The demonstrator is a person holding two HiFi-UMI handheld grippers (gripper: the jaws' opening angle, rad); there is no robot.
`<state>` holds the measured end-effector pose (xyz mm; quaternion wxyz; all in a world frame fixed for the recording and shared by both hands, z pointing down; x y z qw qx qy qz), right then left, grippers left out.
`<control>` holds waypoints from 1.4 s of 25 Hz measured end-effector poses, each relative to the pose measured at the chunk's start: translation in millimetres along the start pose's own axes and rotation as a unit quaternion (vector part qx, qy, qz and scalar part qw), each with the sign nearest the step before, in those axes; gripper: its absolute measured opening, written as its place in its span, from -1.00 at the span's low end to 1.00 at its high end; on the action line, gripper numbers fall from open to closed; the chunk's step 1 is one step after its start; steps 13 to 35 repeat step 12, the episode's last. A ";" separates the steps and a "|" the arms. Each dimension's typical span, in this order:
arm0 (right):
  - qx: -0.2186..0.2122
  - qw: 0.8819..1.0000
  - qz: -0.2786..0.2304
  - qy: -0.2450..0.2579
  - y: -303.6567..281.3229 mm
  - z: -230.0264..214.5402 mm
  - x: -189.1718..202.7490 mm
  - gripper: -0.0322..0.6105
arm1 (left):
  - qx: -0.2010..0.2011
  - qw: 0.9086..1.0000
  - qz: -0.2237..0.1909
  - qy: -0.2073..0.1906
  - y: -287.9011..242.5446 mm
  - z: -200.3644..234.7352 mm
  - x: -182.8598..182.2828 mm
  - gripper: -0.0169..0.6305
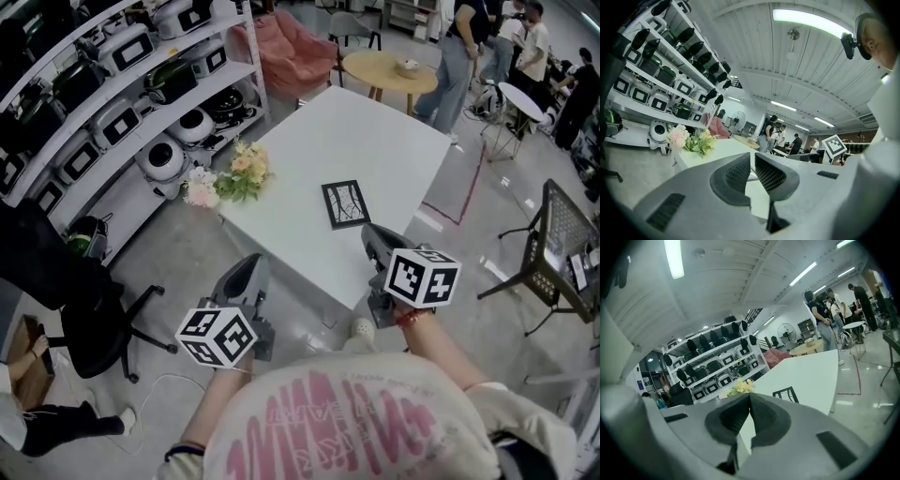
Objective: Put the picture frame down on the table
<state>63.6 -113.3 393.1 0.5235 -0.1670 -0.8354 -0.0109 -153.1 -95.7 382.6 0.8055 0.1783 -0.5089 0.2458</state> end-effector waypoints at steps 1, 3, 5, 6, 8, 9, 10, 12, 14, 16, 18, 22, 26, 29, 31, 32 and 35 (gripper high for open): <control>0.000 1.000 0.002 0.000 0.7 0.7 2.0 -0.88 | -0.001 1.000 0.000 0.000 1.8 0.7 0.3 -0.85; 0.001 1.000 0.005 0.001 2.2 2.2 5.0 -0.88 | -0.001 1.000 0.000 0.002 4.5 1.5 0.0 -0.85; 0.002 1.000 0.006 0.003 3.9 4.8 5.7 -0.88 | -0.001 1.000 0.000 0.004 7.0 0.7 -1.3 -0.85; 0.001 1.000 0.006 0.003 4.9 6.3 5.6 -0.88 | 0.000 1.000 0.000 0.003 8.4 0.0 -2.1 -0.85; 0.001 1.000 0.005 0.005 6.9 9.1 5.6 -0.88 | 0.001 1.000 0.000 0.002 11.1 -1.1 -3.4 -0.85; 0.001 1.000 0.004 0.006 7.8 10.1 5.9 -0.88 | 0.002 1.000 0.000 0.002 12.3 -1.5 -3.7 -0.85; 0.001 1.000 0.004 0.007 8.6 10.9 6.4 -0.88 | 0.003 1.000 0.000 0.001 13.4 -1.8 -3.7 -0.85; 0.000 1.000 0.004 0.008 10.2 12.2 7.6 -0.88 | 0.005 1.000 -0.001 0.000 15.5 -2.2 -3.6 -0.85; 0.000 1.000 0.004 0.008 10.2 12.2 7.6 -0.88 | 0.005 1.000 -0.001 0.000 15.5 -2.2 -3.6 -0.85; 0.000 1.000 0.004 0.008 10.2 12.2 7.6 -0.88 | 0.005 1.000 -0.001 0.000 15.5 -2.2 -3.6 -0.85; 0.000 1.000 0.004 0.008 10.2 12.2 7.6 -0.88 | 0.005 1.000 -0.001 0.000 15.5 -2.2 -3.6 -0.85; 0.000 1.000 0.004 0.008 10.2 12.2 7.6 -0.88 | 0.005 1.000 -0.001 0.000 15.5 -2.2 -3.6 -0.85; 0.000 1.000 0.004 0.008 10.2 12.2 7.6 -0.88 | 0.005 1.000 -0.001 0.000 15.5 -2.2 -3.6 -0.85; 0.000 1.000 0.004 0.008 10.2 12.2 7.6 -0.88 | 0.005 1.000 -0.001 0.000 15.5 -2.2 -3.6 -0.85; 0.000 1.000 0.004 0.008 10.2 12.2 7.6 -0.88 | 0.005 1.000 -0.001 0.000 15.5 -2.2 -3.6 -0.85; 0.000 1.000 0.004 0.008 10.2 12.2 7.6 -0.88 | 0.005 1.000 -0.001 0.000 15.5 -2.2 -3.6 -0.85; 0.000 1.000 0.004 0.008 10.2 12.2 7.6 -0.88 | 0.005 1.000 -0.001 0.000 15.5 -2.2 -3.6 -0.85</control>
Point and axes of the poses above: the fingertips, and each gripper's own axes: y backward along the fingers, z to its left, x out of its underside, the point moved 1 cm from there along y, backward along the fingers, and after that the axes turned 10 degrees about -z, right-handed, at the moved point
